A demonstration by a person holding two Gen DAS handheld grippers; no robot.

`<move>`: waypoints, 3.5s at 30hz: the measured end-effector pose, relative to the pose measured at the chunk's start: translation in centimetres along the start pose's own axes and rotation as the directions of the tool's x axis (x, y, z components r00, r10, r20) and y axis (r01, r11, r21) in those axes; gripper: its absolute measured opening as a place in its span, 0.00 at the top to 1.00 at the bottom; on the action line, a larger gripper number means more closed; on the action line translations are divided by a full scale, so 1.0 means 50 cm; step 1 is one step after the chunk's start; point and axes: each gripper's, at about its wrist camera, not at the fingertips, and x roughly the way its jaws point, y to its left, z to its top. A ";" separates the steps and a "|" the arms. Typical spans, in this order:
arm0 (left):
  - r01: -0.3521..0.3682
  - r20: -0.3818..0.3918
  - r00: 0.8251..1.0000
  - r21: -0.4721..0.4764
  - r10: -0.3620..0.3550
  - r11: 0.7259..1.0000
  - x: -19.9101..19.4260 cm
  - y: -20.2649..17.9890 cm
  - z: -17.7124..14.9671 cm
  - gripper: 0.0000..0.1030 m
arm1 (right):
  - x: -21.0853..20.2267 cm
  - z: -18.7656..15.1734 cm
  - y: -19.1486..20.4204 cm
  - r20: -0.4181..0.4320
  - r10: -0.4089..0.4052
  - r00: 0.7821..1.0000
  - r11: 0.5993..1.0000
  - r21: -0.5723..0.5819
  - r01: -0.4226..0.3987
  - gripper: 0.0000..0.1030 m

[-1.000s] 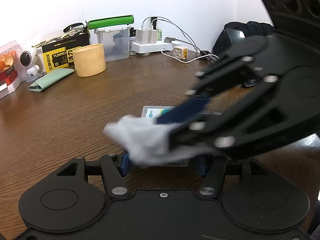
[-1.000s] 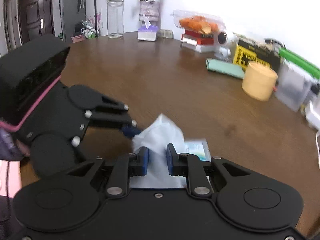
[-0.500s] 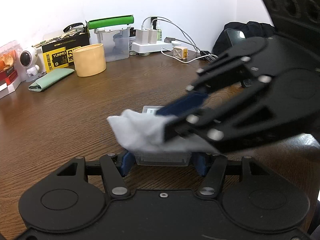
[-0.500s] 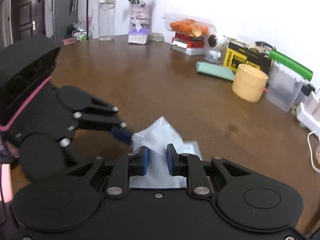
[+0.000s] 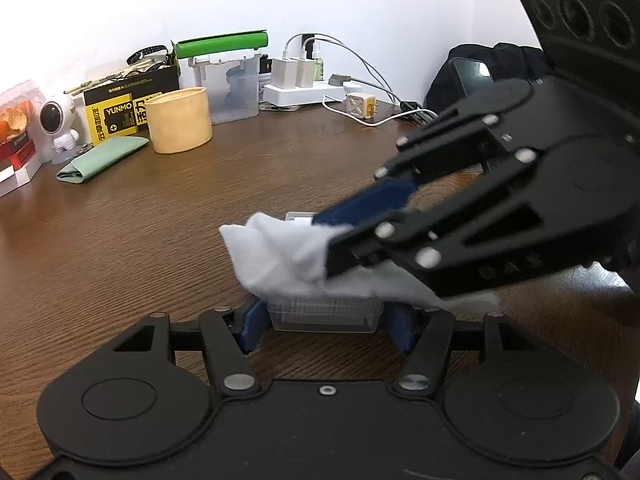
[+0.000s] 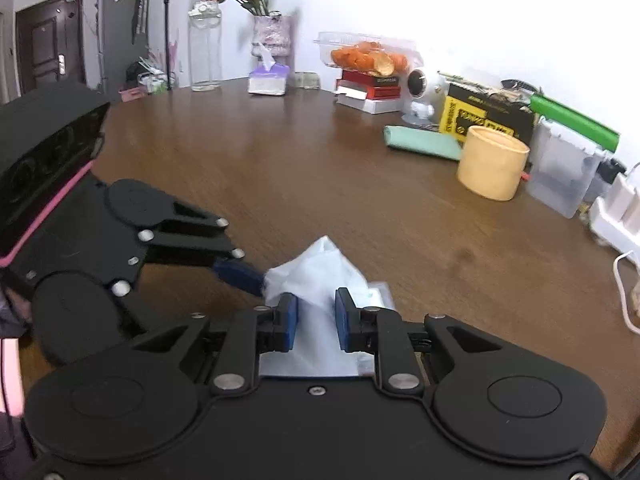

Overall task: Clean container
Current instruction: 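Wipe the tissue along the box label with the right gripper, then sweep the tissue across the box rim with the right gripper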

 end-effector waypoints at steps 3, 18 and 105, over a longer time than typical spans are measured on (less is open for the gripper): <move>0.001 0.000 1.000 0.000 -0.001 1.000 0.000 0.001 0.000 0.42 | -0.002 -0.001 -0.010 -0.008 -0.057 0.998 0.998 0.000 0.057 0.79; 0.000 0.001 1.000 0.002 0.000 1.000 -0.005 -0.010 -0.001 0.42 | 0.018 0.018 0.000 -0.014 -0.034 0.999 0.999 -0.033 0.033 0.80; -0.005 0.000 1.000 -0.005 0.005 1.000 -0.003 0.001 0.002 0.41 | 0.006 0.024 0.019 -0.069 0.062 0.996 0.998 -0.027 -0.064 0.81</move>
